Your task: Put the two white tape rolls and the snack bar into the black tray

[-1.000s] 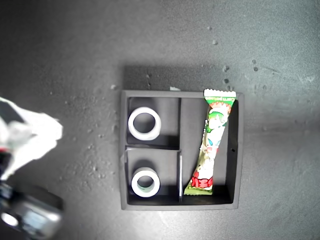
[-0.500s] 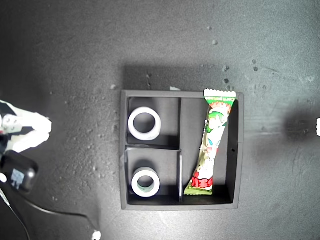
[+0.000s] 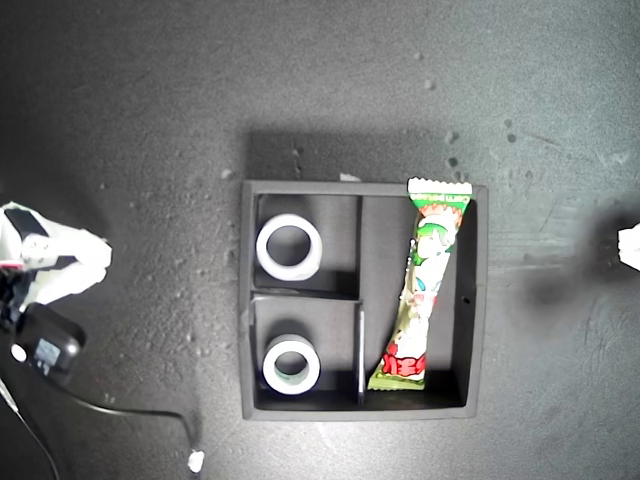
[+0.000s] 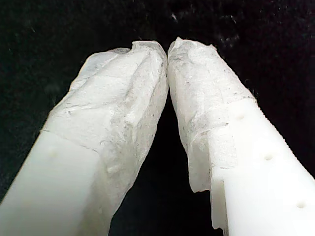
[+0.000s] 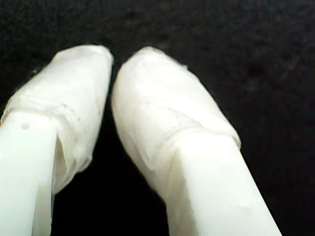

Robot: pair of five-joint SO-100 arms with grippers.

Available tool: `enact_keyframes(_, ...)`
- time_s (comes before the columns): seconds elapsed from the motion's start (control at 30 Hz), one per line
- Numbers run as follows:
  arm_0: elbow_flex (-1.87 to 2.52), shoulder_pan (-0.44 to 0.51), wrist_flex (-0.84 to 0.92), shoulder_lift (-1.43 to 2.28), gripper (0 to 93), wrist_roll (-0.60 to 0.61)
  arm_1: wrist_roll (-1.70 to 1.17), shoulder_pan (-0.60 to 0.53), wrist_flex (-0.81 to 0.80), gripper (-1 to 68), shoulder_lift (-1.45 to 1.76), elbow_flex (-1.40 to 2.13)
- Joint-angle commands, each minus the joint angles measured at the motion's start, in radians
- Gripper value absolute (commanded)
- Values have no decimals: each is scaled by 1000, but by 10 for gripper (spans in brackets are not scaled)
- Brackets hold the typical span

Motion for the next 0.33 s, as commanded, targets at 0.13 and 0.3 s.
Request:
enact_keyframes(0.13,57,-17,40,46,23,-44,87,-52,87,-5,6,12)
enact_keyframes(0.3,57,-15,69,46,2,-2,129,-57,110,-1,-3,12)
